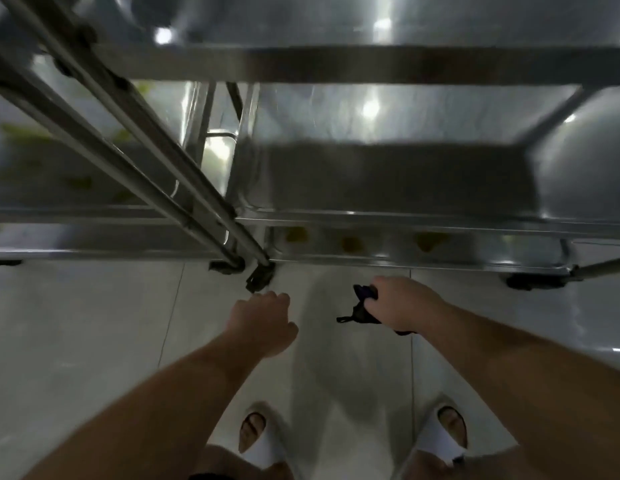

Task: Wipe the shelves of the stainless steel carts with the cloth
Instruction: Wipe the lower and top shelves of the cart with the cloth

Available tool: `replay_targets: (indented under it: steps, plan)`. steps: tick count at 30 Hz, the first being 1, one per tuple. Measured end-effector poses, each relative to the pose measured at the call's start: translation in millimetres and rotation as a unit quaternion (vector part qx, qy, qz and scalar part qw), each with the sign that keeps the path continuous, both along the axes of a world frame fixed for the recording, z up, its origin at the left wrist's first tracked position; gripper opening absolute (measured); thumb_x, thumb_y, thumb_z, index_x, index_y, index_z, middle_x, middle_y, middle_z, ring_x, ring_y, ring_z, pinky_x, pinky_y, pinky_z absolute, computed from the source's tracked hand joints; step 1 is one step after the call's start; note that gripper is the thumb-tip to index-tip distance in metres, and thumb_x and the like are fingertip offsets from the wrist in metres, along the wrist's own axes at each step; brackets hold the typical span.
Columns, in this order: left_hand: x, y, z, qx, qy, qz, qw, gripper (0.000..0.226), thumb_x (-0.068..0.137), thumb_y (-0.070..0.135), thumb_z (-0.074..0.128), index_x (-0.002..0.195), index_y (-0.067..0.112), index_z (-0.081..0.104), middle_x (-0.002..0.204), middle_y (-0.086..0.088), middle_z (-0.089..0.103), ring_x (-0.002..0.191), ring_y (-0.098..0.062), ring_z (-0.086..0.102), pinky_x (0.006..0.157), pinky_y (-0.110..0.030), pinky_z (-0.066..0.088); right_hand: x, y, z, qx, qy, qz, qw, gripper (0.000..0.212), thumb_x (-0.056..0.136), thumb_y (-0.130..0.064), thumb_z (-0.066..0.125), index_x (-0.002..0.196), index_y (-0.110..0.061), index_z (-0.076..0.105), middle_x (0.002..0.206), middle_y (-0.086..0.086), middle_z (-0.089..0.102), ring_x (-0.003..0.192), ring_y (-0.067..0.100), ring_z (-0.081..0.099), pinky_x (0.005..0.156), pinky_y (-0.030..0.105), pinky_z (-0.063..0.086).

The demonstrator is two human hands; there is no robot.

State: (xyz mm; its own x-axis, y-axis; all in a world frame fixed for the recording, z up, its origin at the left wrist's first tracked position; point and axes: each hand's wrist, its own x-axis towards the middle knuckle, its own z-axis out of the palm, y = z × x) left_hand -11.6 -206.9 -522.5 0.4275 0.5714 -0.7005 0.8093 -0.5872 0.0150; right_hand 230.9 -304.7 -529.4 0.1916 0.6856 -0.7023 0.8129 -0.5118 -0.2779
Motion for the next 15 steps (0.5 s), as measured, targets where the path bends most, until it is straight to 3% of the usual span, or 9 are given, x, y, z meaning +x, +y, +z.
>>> replay_targets:
  steps: [7, 11, 15]
  plan:
    - [15.1, 42.5, -121.9, 0.047, -0.039, -0.009, 0.998, 0.056, 0.097, 0.055, 0.049, 0.145, 0.027, 0.051, 0.146, -0.002, 0.056, 0.133, -0.027, 0.056, 0.1, -0.044, 0.05, 9.1, 47.0, -115.5, 0.039, 0.003, -0.003, 0.999, 0.022, 0.099, -0.049, 0.05, 0.107, -0.029, 0.058, 0.091, -0.004, 0.06, 0.079, 0.015, 0.059, 0.06, 0.031, 0.041]
    - [31.1, 70.8, -167.7, 0.082, -0.05, -0.028, 0.995, 0.059, 0.099, 0.056, 0.049, 0.15, 0.028, 0.049, 0.151, -0.001, 0.055, 0.135, -0.028, 0.057, 0.101, -0.046, 0.052, 21.6, 79.7, -159.9, 0.115, 0.019, 0.006, 0.993, 0.022, 0.101, -0.045, 0.05, 0.089, -0.027, 0.056, 0.082, 0.002, 0.063, 0.067, 0.019, 0.063, 0.058, 0.035, 0.049]
    - [37.8, 90.4, -193.7, 0.114, -0.072, -0.057, 0.989, 0.054, 0.1, 0.057, 0.05, 0.144, 0.025, 0.052, 0.135, -0.002, 0.062, 0.121, -0.026, 0.064, 0.093, -0.048, 0.059, 32.2, 108.9, -184.6, 0.149, 0.014, 0.02, 0.989, 0.025, 0.101, -0.044, 0.053, 0.098, -0.021, 0.063, 0.09, 0.005, 0.067, 0.078, 0.022, 0.066, 0.075, 0.043, 0.056]
